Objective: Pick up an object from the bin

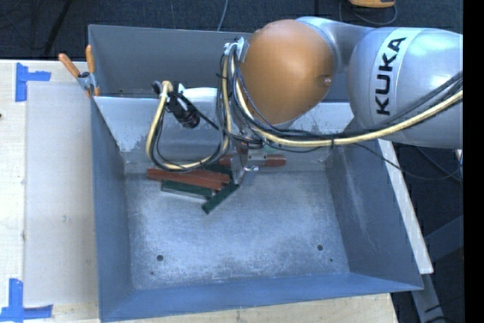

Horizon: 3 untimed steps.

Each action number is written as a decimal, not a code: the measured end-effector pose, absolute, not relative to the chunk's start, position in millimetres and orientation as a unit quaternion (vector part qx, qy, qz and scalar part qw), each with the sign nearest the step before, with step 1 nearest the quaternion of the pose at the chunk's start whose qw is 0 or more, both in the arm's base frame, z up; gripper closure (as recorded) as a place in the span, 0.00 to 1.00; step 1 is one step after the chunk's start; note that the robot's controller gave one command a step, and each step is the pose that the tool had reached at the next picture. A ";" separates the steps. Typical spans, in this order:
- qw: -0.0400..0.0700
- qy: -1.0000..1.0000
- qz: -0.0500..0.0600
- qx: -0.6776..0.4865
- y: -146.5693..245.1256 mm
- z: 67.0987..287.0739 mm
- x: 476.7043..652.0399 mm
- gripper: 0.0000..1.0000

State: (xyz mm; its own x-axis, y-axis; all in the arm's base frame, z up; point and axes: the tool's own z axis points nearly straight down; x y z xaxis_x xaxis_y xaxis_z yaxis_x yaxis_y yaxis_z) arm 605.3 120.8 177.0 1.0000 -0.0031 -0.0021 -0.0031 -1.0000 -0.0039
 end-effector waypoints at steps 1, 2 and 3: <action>0.002 0.004 0.001 -1.000 191.2 192.3 618.0 1.00; 0.001 0.009 0.003 -1.000 185.7 191.1 618.6 1.00; 0.001 0.118 0.003 -0.993 194.3 184.3 619.5 1.00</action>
Offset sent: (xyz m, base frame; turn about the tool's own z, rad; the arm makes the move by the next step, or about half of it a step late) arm 0.0138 0.0651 0.0152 0.0075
